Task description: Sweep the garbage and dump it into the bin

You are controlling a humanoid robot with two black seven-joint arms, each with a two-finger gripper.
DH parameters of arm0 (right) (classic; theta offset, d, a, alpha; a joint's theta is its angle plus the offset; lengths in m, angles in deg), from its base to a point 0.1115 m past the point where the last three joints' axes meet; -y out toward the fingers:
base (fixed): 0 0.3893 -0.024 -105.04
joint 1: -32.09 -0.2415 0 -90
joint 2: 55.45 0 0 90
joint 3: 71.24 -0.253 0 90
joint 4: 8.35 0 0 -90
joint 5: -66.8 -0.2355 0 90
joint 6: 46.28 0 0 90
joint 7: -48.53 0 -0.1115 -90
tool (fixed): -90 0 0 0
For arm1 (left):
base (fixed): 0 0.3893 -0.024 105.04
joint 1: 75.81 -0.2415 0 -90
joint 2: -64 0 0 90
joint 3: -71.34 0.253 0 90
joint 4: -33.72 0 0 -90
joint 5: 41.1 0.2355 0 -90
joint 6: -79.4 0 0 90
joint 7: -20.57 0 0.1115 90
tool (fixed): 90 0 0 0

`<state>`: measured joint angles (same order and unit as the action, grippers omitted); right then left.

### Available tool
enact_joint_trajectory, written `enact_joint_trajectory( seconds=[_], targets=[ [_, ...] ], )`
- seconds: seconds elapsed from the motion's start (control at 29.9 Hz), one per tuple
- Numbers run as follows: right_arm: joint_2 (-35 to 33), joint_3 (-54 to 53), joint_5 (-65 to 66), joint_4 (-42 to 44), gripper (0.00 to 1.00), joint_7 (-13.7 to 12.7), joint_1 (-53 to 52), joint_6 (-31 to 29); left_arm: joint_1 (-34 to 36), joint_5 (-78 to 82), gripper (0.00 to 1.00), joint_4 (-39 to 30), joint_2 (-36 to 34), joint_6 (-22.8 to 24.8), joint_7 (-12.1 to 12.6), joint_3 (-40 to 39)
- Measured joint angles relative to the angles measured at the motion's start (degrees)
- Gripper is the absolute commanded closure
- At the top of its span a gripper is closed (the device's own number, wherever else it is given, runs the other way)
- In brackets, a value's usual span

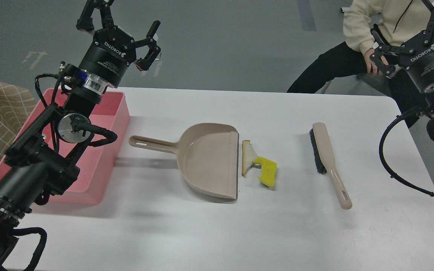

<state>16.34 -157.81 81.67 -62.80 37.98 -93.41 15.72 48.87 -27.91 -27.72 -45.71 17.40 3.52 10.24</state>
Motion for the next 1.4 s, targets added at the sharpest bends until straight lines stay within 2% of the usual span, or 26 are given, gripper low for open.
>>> enact_joint_trajectory(
  seconds=[1.4],
  targets=[
    [-0.1, 0.0, 0.0, 0.0, 0.00, 0.2, 0.1, 0.0, 0.1, 0.0, 0.02, -0.1, 0.8, -0.1, 0.0, 0.0]
  ],
)
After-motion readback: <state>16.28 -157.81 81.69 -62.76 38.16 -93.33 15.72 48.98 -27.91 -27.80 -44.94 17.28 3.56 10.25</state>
